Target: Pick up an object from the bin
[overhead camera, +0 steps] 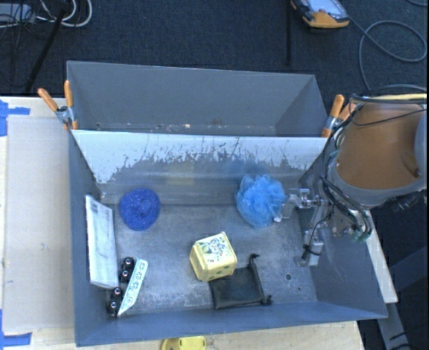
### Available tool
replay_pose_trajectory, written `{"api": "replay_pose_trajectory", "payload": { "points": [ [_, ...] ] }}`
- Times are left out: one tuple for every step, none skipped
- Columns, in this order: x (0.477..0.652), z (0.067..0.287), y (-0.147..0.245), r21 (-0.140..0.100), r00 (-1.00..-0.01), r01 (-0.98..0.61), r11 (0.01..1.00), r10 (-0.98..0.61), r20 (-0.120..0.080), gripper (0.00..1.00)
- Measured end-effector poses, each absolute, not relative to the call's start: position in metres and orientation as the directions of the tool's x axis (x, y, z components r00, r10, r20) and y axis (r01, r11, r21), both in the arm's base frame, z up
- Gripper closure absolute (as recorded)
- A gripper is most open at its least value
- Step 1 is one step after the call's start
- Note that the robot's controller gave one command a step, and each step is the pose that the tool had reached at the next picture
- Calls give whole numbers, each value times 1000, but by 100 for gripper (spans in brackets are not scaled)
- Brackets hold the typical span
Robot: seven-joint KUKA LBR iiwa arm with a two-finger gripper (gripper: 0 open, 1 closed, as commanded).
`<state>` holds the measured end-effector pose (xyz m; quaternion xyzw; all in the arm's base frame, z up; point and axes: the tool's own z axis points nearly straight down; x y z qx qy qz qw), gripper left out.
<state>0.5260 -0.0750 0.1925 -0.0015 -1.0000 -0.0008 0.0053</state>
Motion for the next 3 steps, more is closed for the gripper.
{"api": "replay_pose_trajectory", "payload": {
  "points": [
    [528, 197, -75, 1, -1000, 1, 1000, 1, 2, 0],
    [522, 159, -59, -1, -998, -55, 998, -55, -4, 0],
    [511, 131, -39, 2, -969, -245, 969, -245, 5, 0]
  ]
}}
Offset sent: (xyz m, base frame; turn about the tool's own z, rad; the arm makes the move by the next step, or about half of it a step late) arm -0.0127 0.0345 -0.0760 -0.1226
